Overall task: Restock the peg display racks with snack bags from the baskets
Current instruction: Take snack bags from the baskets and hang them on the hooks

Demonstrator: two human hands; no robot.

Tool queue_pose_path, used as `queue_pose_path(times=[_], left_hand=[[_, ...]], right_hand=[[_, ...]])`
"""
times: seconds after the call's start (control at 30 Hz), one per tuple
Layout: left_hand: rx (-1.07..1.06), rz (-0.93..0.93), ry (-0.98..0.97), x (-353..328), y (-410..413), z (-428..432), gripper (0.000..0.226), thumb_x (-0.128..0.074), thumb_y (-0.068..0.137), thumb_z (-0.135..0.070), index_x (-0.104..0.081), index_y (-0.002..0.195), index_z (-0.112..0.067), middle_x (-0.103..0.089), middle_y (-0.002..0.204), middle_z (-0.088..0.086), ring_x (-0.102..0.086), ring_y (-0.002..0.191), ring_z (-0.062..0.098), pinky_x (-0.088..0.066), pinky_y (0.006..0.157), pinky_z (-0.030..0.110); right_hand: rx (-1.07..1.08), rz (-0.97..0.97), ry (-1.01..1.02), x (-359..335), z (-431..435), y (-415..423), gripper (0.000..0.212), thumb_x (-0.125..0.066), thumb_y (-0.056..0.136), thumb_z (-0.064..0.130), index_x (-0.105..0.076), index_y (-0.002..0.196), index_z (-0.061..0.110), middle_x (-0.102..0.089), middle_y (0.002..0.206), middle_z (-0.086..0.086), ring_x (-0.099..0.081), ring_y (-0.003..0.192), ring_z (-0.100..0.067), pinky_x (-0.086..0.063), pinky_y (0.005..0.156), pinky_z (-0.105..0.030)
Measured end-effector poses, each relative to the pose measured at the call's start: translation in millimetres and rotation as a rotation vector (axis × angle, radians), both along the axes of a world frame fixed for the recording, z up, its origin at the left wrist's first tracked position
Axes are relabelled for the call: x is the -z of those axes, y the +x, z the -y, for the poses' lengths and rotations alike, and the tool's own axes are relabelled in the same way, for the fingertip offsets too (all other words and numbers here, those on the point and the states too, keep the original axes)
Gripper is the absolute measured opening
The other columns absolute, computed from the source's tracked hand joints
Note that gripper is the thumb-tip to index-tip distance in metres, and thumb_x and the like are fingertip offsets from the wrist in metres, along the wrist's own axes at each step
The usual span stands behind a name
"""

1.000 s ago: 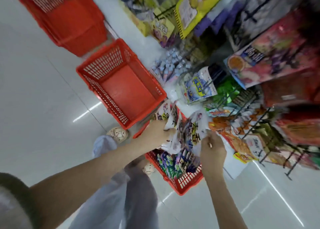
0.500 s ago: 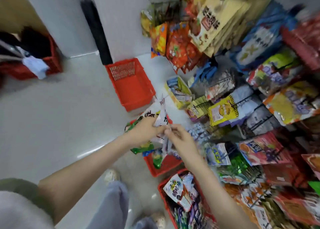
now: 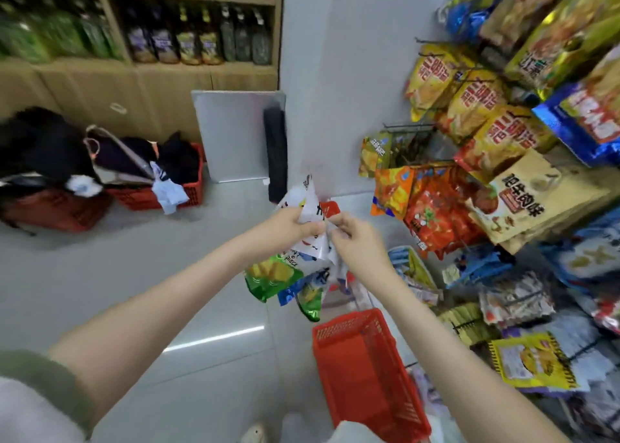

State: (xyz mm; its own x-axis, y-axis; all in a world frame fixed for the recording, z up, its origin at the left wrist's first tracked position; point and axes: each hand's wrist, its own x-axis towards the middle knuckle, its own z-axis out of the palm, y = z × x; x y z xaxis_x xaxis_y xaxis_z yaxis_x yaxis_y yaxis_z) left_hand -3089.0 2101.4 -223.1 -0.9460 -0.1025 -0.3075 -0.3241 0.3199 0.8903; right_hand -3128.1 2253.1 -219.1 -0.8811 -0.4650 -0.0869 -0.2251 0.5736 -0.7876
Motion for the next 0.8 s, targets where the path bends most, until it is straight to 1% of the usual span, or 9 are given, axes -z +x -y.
queue_pose_path(times=[0.07, 0.13, 0.3, 0.43, 0.5, 0.57, 0.7, 0.77, 0.8], left_hand=[[-0.083, -0.004, -0.014, -8.7, -21.1, 27.8, 0.028, -0.059, 0.091, -0.04, -0.046, 0.076, -0.021, -0.045, 0.075, -0.003, -0.043, 0.068, 0.01, -0.037, 0.062, 0.025], [-0.155, -0.013, -0.091, -19.5, -43.0, 56.8, 0.034, -0.054, 0.096, -0.031, -0.034, 0.07, -0.024, -0.036, 0.071, -0.006, -0.035, 0.061, 0.006, -0.029, 0.055, 0.021], [-0.119, -0.028, -0.357, -20.2, -106.5, 118.5, 0.031, -0.052, 0.097, -0.035, -0.045, 0.084, -0.009, -0.045, 0.075, 0.003, -0.043, 0.071, 0.018, -0.031, 0.057, 0.029], [-0.111, -0.08, -0.473, -20.1, -167.7, 156.1, 0.029, -0.055, 0.095, -0.033, -0.041, 0.08, -0.012, -0.045, 0.072, 0.001, -0.045, 0.067, 0.017, -0.034, 0.056, 0.031], [-0.131, -0.138, -0.517, -21.1, -194.2, 175.9, 0.021, -0.054, 0.095, -0.03, -0.047, 0.092, -0.011, -0.053, 0.075, 0.002, -0.053, 0.072, 0.023, -0.04, 0.061, 0.035], [-0.149, -0.181, -0.507, -21.7, -216.5, 195.3, 0.021, -0.054, 0.096, -0.026, -0.047, 0.106, -0.009, -0.06, 0.077, 0.009, -0.056, 0.069, 0.027, -0.042, 0.06, 0.036], [-0.189, -0.213, -0.333, -26.0, -262.3, 236.3, 0.017, -0.053, 0.095, -0.02, -0.051, 0.103, -0.005, -0.061, 0.076, 0.019, -0.051, 0.062, 0.029, -0.037, 0.056, 0.033], [-0.191, -0.199, -0.219, -24.8, -289.9, 259.2, 0.012, -0.056, 0.093, -0.018, -0.049, 0.086, -0.011, -0.054, 0.069, 0.015, -0.043, 0.056, 0.02, -0.031, 0.051, 0.029], [-0.19, -0.185, -0.171, -24.4, -305.0, 270.6, 0.023, -0.058, 0.092, -0.016, -0.042, 0.075, -0.015, -0.045, 0.064, 0.009, -0.041, 0.055, 0.017, -0.027, 0.048, 0.025]], right_hand=[[0.023, -0.074, 0.053, -10.0, 24.0, -24.8, 0.028, -0.047, 0.092, 0.006, -0.065, 0.113, 0.009, -0.067, 0.108, -0.003, -0.059, 0.107, -0.018, -0.04, 0.081, -0.017], [0.039, -0.13, 0.098, -17.2, 43.1, -54.3, 0.032, -0.046, 0.093, 0.005, -0.062, 0.121, 0.006, -0.065, 0.121, -0.007, -0.056, 0.116, -0.018, -0.036, 0.086, -0.016], [-0.007, -0.261, 0.134, -17.7, 90.0, -133.3, 0.03, -0.047, 0.094, 0.003, -0.062, 0.12, 0.004, -0.064, 0.122, -0.008, -0.057, 0.116, -0.021, -0.033, 0.079, -0.01], [-0.01, -0.329, 0.15, -22.3, 135.8, -204.7, 0.028, -0.047, 0.096, 0.006, -0.062, 0.12, 0.004, -0.066, 0.118, -0.011, -0.059, 0.111, -0.024, -0.037, 0.081, -0.018], [0.015, -0.362, 0.148, -29.2, 159.8, -236.4, 0.028, -0.046, 0.098, 0.008, -0.062, 0.121, 0.003, -0.066, 0.118, -0.012, -0.06, 0.109, -0.026, -0.037, 0.08, -0.019], [0.051, -0.389, 0.143, -34.8, 184.6, -264.0, 0.027, -0.047, 0.099, 0.01, -0.062, 0.12, 0.002, -0.066, 0.117, -0.013, -0.06, 0.109, -0.027, -0.036, 0.078, -0.021], [0.145, -0.367, 0.12, -38.7, 231.4, -309.1, 0.027, -0.047, 0.099, 0.012, -0.062, 0.119, 0.004, -0.067, 0.114, -0.012, -0.06, 0.105, -0.027, -0.028, 0.066, -0.018], [0.207, -0.336, 0.11, -37.6, 250.4, -330.0, 0.027, -0.048, 0.098, 0.012, -0.063, 0.119, 0.005, -0.067, 0.115, -0.011, -0.059, 0.104, -0.025, -0.027, 0.065, -0.017], [0.242, -0.327, 0.106, -37.6, 258.6, -340.0, 0.026, -0.049, 0.097, 0.013, -0.064, 0.118, 0.005, -0.068, 0.114, -0.012, -0.06, 0.103, -0.025, -0.027, 0.065, -0.017]])
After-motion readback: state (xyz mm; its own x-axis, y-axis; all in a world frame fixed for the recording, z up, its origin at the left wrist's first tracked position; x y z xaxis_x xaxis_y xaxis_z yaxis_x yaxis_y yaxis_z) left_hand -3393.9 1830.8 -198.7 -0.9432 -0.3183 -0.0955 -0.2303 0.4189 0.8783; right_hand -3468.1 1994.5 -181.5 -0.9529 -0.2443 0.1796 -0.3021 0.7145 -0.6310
